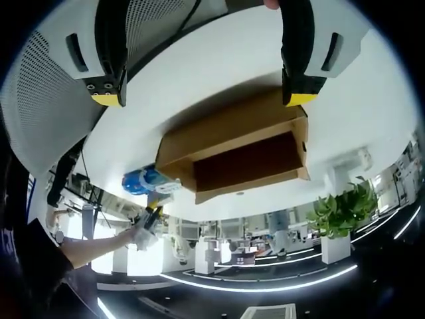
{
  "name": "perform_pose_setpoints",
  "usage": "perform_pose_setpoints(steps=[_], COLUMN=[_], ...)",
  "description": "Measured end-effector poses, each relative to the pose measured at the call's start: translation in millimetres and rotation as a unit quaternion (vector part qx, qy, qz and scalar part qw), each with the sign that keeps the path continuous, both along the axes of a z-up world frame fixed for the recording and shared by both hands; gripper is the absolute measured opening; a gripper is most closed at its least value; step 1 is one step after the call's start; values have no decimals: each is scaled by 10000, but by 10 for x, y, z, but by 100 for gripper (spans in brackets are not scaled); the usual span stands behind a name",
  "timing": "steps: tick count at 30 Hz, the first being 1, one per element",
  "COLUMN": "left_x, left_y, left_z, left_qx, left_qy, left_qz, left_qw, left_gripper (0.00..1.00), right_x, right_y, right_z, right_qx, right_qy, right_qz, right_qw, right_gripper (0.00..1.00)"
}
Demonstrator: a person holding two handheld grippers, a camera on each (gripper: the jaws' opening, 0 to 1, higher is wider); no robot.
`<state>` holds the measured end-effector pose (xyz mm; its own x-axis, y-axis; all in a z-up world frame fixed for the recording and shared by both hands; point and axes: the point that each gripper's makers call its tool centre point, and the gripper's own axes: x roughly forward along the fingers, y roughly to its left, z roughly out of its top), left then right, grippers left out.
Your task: Operate the shoe box by opening the lid, removing the specified soft item, and placing it in the target area until the item is outside and the box remains undamaged.
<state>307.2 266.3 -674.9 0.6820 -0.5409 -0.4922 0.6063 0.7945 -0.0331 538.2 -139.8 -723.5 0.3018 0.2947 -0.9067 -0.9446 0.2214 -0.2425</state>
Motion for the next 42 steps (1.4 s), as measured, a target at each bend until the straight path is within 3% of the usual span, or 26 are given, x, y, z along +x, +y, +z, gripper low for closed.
perform_pose_setpoints(steps=[32, 42], left_x=[-15, -8], left_y=[-4, -3], left_z=[-38, -33], left_qx=[49, 56], left_qy=[85, 90], left_qz=[-24, -3], left_qw=[9999, 9999], left_gripper=[96, 95], right_x=[-105, -153], right_y=[-450, -540], right_z=[-252, -309], right_qx=[-838, -881], right_qy=[319, 411], right_qz=[186, 66], right_qw=[9958, 9952], right_gripper=[15, 15])
